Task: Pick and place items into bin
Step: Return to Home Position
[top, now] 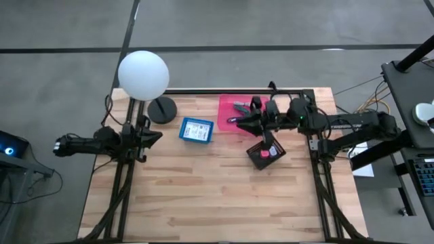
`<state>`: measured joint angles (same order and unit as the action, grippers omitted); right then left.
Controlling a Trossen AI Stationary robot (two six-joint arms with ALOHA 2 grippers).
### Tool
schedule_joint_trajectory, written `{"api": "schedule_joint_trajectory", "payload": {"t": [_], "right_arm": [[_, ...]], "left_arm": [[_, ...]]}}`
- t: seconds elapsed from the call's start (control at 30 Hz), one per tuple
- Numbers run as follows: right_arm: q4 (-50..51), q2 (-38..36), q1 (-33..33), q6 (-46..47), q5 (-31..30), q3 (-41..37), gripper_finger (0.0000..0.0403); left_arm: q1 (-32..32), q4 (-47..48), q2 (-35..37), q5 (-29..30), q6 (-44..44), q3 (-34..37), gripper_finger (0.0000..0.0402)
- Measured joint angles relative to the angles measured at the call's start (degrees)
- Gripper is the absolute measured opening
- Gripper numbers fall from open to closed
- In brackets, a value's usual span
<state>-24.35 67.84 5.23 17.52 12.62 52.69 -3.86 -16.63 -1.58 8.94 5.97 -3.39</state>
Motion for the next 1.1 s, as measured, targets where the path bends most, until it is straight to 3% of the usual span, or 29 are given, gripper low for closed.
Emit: {"api": "schedule_joint_trajectory", "payload": {"t": [0.2,0.43,0.77,1.1], "right_arm": [[-0.05,1.45,-6.14,-10.0,-11.69,-0.01,0.0037],[7.85,-1.98,-10.47,-11.11,-13.28,-3.93,0.001],[-2.37,-21.95,-11.77,-7.44,-17.31,-26.69,0.0009],[-2.49,-43.29,-11.73,-11.53,-21.07,-42.1,0.0008]], "left_arm": [[-0.02,-0.36,-1.78,-2.2,1.64,1.22,0.0],[-0.07,0.34,-1.11,-2.48,2.65,1.11,0.0],[-0.02,0.6,-0.75,-2.48,2.63,1.11,0.0],[-0.02,0.67,-0.14,-1.89,-0.67,1.11,0.0]]}}
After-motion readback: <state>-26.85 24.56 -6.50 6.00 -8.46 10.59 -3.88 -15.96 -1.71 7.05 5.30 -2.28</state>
